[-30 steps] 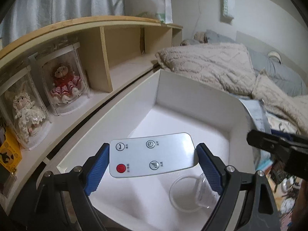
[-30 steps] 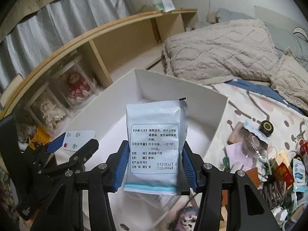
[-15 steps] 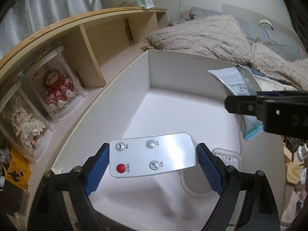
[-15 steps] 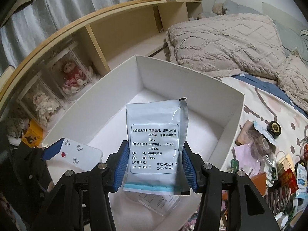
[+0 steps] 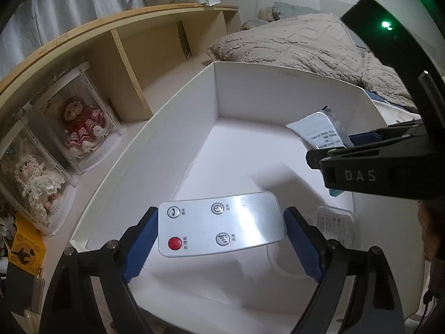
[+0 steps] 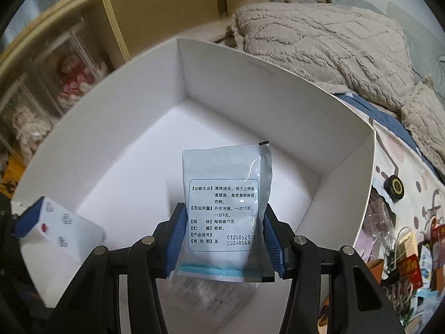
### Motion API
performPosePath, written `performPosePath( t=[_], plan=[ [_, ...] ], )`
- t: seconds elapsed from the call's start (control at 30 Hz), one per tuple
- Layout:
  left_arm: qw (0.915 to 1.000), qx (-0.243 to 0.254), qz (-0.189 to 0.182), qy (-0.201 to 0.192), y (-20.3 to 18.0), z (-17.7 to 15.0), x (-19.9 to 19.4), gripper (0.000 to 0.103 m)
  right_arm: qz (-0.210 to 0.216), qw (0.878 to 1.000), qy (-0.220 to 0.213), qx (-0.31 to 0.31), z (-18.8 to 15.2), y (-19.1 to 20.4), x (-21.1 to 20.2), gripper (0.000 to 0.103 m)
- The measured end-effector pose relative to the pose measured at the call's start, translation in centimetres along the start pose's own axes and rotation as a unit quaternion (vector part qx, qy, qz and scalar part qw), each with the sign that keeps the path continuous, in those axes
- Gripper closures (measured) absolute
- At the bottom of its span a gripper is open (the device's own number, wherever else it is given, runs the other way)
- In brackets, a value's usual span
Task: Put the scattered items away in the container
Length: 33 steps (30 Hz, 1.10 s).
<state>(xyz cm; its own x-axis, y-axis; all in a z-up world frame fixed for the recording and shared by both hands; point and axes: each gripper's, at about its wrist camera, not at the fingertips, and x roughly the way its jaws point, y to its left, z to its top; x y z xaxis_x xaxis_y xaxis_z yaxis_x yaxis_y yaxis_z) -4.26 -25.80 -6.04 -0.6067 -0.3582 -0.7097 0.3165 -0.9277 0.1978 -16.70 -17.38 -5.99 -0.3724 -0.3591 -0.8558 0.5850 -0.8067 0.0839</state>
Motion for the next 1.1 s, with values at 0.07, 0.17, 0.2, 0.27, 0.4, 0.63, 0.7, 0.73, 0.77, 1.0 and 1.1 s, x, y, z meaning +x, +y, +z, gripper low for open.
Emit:
performPosePath(
  t=[0.07,0.17,0.2,0.27,0.4,0.63,0.7,0.73,0.77,1.0,1.1],
  plan=[
    [1.0000,0.000,-0.001,0.000,0.0,0.0,0.0,0.014,-0.007,1.000,0.005,-0.005,0.2,0.2,0.1,0.050],
    [1.0000,0.003,-0.002,0.000,-0.1,0.0,0.1,0.014,-0.016,1.000,0.016,-0.018,0.5,0.5,0.4,0.050],
    [1.0000,0.005,-0.001,0.000,-0.1,0.0,0.1,0.014,-0.017,0.999,0.020,-0.021,0.6,0.6,0.5,0.050],
    [1.0000,0.005,-0.001,0.000,-0.1,-0.1,0.2,0.014,-0.020,0.999,0.024,-0.027,0.7,0.8,0.8,0.050],
    [1.0000,0.004,-0.001,-0.001,0.0,-0.1,0.2,0.014,-0.012,0.999,0.034,-0.034,0.7,0.9,1.2,0.050],
    [0.9999,0.009,0.008,0.000,-0.2,-0.2,0.4,0.014,-0.023,0.999,0.023,-0.042,0.6,1.2,0.8,0.033],
    [0.9999,0.010,0.008,0.000,-0.2,-0.2,0.4,0.014,-0.027,0.999,0.014,-0.045,0.7,1.3,0.5,0.032],
    [0.9999,0.010,0.007,-0.001,-0.2,-0.2,0.3,0.014,-0.029,0.998,0.012,-0.047,0.7,1.3,0.4,0.032],
    [0.9999,0.011,0.007,-0.001,-0.2,-0.2,0.3,0.014,-0.032,0.998,0.010,-0.048,0.6,1.3,0.4,0.032],
    [0.9999,0.011,0.009,-0.001,-0.2,-0.2,0.3,0.014,-0.031,0.999,0.006,-0.044,0.0,1.2,0.0,0.032],
    [0.9999,0.011,0.012,0.001,-0.2,-0.2,0.3,0.014,-0.033,0.999,0.001,-0.041,-0.2,1.0,-0.2,0.032]
  ],
)
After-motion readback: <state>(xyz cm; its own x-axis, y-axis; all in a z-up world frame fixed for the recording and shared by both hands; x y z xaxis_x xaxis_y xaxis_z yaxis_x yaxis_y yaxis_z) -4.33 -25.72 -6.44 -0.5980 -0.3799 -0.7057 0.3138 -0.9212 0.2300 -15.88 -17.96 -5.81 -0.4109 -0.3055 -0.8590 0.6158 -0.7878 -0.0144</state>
